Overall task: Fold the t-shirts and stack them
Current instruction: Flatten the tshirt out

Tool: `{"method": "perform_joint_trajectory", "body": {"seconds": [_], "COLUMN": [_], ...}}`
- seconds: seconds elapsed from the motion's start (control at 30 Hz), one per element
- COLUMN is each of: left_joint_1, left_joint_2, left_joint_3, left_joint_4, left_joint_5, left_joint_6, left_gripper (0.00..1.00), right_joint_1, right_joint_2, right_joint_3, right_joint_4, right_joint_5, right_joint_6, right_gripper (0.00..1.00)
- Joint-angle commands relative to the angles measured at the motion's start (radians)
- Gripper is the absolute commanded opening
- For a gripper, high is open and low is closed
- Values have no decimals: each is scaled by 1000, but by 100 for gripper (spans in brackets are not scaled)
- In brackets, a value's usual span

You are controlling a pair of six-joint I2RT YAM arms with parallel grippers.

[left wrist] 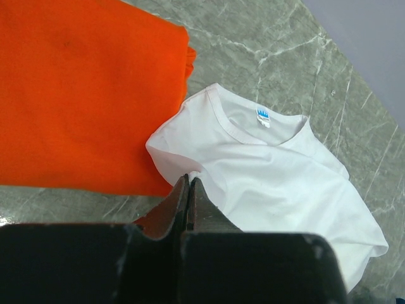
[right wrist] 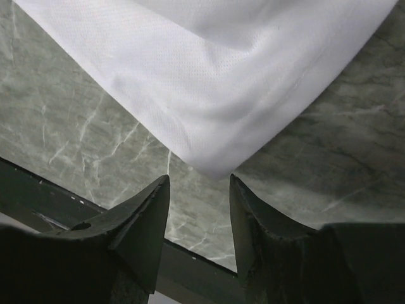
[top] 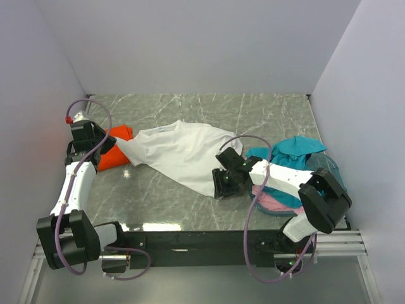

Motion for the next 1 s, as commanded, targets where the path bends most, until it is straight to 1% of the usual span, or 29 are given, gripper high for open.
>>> {"method": "perform_joint_trajectory", "body": {"seconds": [0.0, 0.23, 0.43, 0.47, 0.53, 0.57, 0.67, 0.77, 0.83, 0.93, 0.97], "left_joint_1": [4, 9, 10, 11, 11, 11, 11, 12, 11, 11, 6], "left_joint_2": [-6, -6, -3, -1, -4, -4, -6, 5, 26, 83, 103], "left_joint_3": [-1, 4, 7, 7, 4, 4, -5, -16, -18, 22, 60], "left_joint_4": [23, 24, 23, 21, 18, 18, 24, 62, 95, 133, 142], "left_joint_5": [15, 27, 32, 30, 29, 27, 26, 15, 20, 20, 12], "left_joint_6": [15, 4, 0, 3, 6, 7, 3, -34, -59, -97, -112], "left_gripper": [0, 0, 0, 0, 0, 0, 0, 0, 0, 0, 0], "right_joint_1": [4, 2, 5, 5, 5, 5, 1, -24, -42, -93, -110], "right_joint_2": [34, 74, 110, 111, 116, 116, 102, 62, 26, -16, -22], "right_joint_3": [-15, -15, -16, -18, -18, -18, -7, 45, 111, 223, 250], "right_joint_4": [52, 54, 62, 62, 66, 65, 63, 23, -29, -109, -122], "right_joint_5": [1, 26, 36, 36, 32, 29, 7, -3, -2, 24, 29], "right_joint_6": [15, 18, 21, 20, 18, 17, 6, -9, -31, -78, -94], "right_gripper": [49, 45, 38, 32, 24, 14, 0, 0, 0, 0, 0]}}
